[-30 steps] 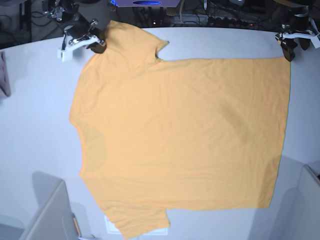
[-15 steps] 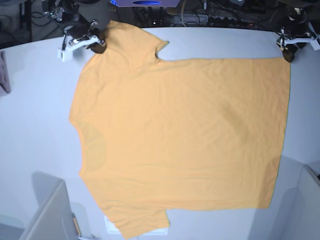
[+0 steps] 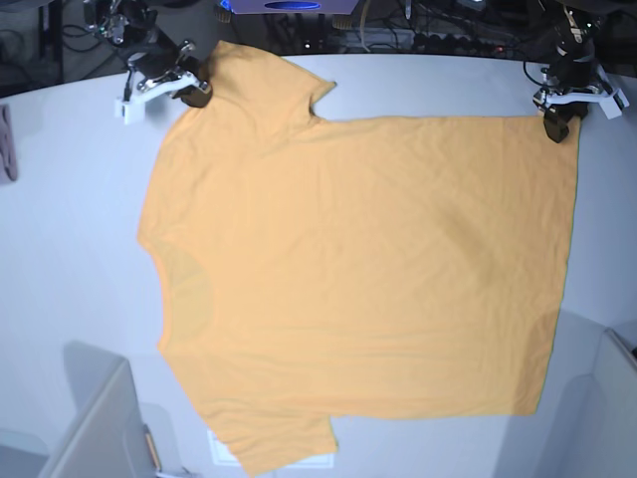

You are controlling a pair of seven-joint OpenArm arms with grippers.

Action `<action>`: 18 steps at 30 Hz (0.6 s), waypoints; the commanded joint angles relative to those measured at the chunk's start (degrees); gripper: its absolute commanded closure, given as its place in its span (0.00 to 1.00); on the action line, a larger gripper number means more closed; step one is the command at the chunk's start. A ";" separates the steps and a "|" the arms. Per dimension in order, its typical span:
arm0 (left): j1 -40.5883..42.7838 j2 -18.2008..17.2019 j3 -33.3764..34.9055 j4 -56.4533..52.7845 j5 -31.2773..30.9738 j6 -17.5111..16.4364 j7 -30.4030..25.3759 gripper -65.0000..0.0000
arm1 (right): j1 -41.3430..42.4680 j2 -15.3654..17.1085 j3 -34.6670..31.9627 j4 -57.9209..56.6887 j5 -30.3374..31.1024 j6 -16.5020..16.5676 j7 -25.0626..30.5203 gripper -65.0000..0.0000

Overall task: Fold the T-shirt properly
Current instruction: 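Lower both grippers onto the shirt's shoulder corners and close them, then lift the shoulder corners and drag them toward the hem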

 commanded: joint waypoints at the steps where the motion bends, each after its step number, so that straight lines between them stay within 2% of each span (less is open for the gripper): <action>1: -0.34 -0.20 0.09 0.33 0.01 0.09 1.14 0.56 | -0.38 0.36 0.29 0.44 -0.29 -0.60 -0.26 1.00; 4: -0.78 -0.20 0.00 -0.38 0.01 0.09 1.14 0.77 | -0.38 0.36 0.38 0.44 -0.29 -0.60 -0.26 1.00; 6: -0.95 -0.20 -0.26 -0.38 0.01 0.09 1.14 0.86 | -0.38 0.36 0.47 0.35 -0.29 -0.60 -0.26 1.00; 13: -1.92 -0.64 0.00 -0.29 0.36 0.09 1.14 0.91 | -0.38 0.36 0.47 0.71 -0.20 -0.60 -0.26 1.00; 16: -1.48 -0.55 0.09 0.59 0.45 0.09 1.14 1.00 | -0.91 0.36 0.47 2.20 -0.11 -0.60 -0.26 1.00; 18: -1.13 -0.64 0.09 0.59 0.53 0.09 1.14 1.00 | -1.52 0.27 0.47 2.64 0.06 -0.60 -0.26 1.00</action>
